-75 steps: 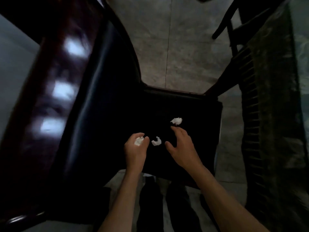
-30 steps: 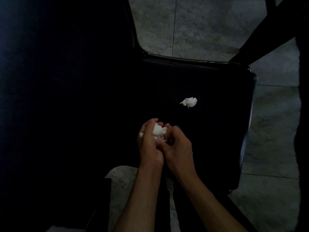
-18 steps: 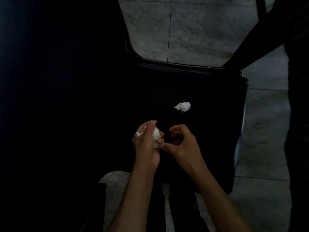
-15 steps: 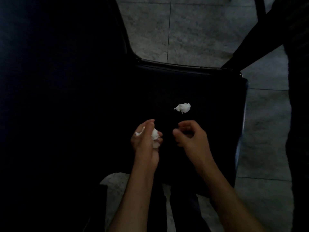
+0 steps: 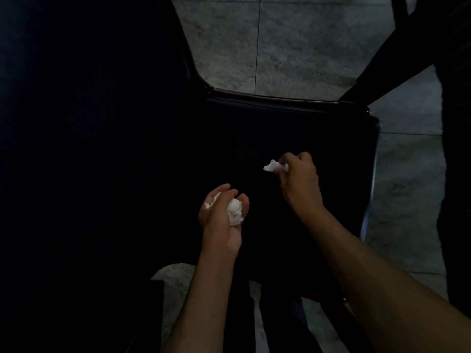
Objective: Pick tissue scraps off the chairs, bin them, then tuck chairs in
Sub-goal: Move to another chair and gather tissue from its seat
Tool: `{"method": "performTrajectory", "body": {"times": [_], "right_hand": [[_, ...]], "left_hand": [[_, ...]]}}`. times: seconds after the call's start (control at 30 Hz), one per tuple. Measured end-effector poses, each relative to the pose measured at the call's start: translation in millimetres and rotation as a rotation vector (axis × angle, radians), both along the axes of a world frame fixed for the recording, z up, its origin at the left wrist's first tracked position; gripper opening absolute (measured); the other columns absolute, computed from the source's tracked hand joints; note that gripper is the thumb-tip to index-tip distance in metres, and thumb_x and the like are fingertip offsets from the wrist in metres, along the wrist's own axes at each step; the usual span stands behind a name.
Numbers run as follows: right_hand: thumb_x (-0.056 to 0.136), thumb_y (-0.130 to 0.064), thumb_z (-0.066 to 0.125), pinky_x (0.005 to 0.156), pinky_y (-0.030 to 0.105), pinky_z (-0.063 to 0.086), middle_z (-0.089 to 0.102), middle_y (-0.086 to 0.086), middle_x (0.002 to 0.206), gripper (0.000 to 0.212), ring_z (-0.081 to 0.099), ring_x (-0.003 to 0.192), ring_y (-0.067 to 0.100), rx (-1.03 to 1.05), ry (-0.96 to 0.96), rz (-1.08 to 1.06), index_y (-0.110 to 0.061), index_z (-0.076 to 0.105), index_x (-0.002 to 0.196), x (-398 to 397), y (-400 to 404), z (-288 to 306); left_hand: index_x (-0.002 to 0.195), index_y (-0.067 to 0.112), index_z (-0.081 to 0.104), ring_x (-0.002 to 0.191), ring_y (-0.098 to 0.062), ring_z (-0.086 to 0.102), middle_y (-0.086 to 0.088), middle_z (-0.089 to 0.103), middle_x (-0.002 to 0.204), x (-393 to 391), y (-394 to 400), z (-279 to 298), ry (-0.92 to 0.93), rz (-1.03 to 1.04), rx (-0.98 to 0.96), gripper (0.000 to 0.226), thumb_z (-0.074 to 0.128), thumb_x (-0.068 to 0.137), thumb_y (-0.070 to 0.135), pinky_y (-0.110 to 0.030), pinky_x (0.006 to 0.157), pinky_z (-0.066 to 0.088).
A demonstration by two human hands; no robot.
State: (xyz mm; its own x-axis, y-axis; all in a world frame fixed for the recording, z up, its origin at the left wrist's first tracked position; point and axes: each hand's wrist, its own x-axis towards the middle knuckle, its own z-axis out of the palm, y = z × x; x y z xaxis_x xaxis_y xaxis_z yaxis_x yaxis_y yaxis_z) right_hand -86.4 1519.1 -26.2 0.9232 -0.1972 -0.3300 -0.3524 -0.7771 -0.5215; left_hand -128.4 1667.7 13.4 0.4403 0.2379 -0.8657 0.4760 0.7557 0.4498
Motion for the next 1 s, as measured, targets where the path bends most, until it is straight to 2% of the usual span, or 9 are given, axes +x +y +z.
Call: {"method": "performTrajectory", "body": {"times": [0.1,0.23,0.3,0.37,0.43,0.6,0.77,0.87,1.0], "right_hand": [[0.095,-0.021,0.059,0.054,0.018,0.031,0.047,0.004,0.102,0.009,0.045,0.071,0.008,0.014,0.055,-0.018,-0.014,0.060,0.100,-2.9,-2.6,-0.6],[0.094,-0.026,0.061,0.055,0.024,0.047,0.064,0.002,0.091,0.012,0.062,0.073,0.012,0.155,0.145,-0.152,-0.018,0.062,0.087,-12.5,-3.3,8.8],[0.094,-0.033,0.063,0.054,0.020,0.048,0.066,-0.005,0.085,0.011,0.063,0.070,0.005,0.251,0.155,-0.218,-0.025,0.062,0.088,-22.2,-1.1,19.6],[0.091,-0.032,0.065,0.061,0.026,0.054,0.067,-0.006,0.088,0.006,0.065,0.074,0.006,0.391,0.149,-0.283,-0.028,0.062,0.094,-32.1,4.4,30.1],[0.089,-0.026,0.068,0.068,0.034,0.059,0.068,-0.003,0.090,0.010,0.068,0.078,0.011,0.539,0.135,-0.322,-0.026,0.061,0.096,-41.5,11.1,39.1],[0.089,-0.023,0.069,0.067,0.032,0.060,0.071,-0.002,0.085,0.005,0.069,0.077,0.010,0.729,0.121,-0.322,-0.022,0.064,0.089,-56.9,31.2,56.8],[0.089,-0.020,0.068,0.074,0.039,0.059,0.070,0.001,0.089,0.004,0.069,0.082,0.012,0.700,0.077,-0.319,-0.017,0.068,0.090,-53.5,35.7,63.5],[0.089,-0.021,0.068,0.078,0.042,0.058,0.068,0.003,0.095,0.006,0.068,0.087,0.014,0.651,0.067,-0.291,-0.016,0.070,0.091,-53.6,36.0,63.2],[0.093,-0.023,0.063,0.073,0.034,0.058,0.069,-0.001,0.088,0.011,0.067,0.080,0.007,0.611,0.021,-0.233,-0.017,0.073,0.092,-58.1,40.4,67.6]], "left_hand": [[0.102,0.002,0.062,0.069,-0.022,0.071,-0.011,0.068,0.079,-1.6,1.8,0.2,-0.008,0.040,-0.027,0.014,0.058,0.090,-0.004,-0.033,0.063,0.060],[0.097,0.001,0.064,0.076,-0.025,0.072,-0.014,0.065,0.090,-2.3,1.9,0.6,-0.019,0.042,-0.049,0.009,0.057,0.092,-0.003,-0.038,0.072,0.061],[0.094,0.002,0.065,0.076,-0.024,0.073,-0.013,0.067,0.089,-2.7,1.5,1.2,-0.032,0.027,-0.047,0.009,0.057,0.092,-0.002,-0.037,0.071,0.061],[0.095,0.002,0.066,0.082,-0.026,0.074,-0.012,0.070,0.089,-3.9,1.5,1.3,-0.052,-0.006,-0.042,0.009,0.058,0.092,-0.001,-0.037,0.071,0.061],[0.098,0.002,0.067,0.089,-0.028,0.073,-0.011,0.072,0.091,-5.3,0.6,0.2,-0.084,-0.046,-0.029,0.010,0.058,0.093,0.001,-0.037,0.073,0.060],[0.108,0.007,0.067,0.101,-0.029,0.070,-0.014,0.072,0.110,-6.7,-6.9,1.4,-0.143,-0.177,0.036,0.019,0.056,0.093,0.004,-0.039,0.081,0.059],[0.115,0.011,0.066,0.108,-0.023,0.068,-0.005,0.071,0.118,-11.7,-8.3,7.7,-0.218,-0.290,-0.028,0.025,0.052,0.095,0.008,-0.034,0.082,0.059],[0.117,0.013,0.066,0.107,-0.023,0.069,-0.004,0.070,0.122,-11.2,-10.6,14.0,-0.252,-0.306,-0.049,0.037,0.064,0.080,0.017,-0.030,0.071,0.058],[0.118,0.013,0.065,0.106,-0.022,0.069,-0.005,0.071,0.119,-13.9,-15.2,13.9,-0.258,-0.352,0.025,0.029,0.061,0.089,0.011,-0.030,0.074,0.057]]}}
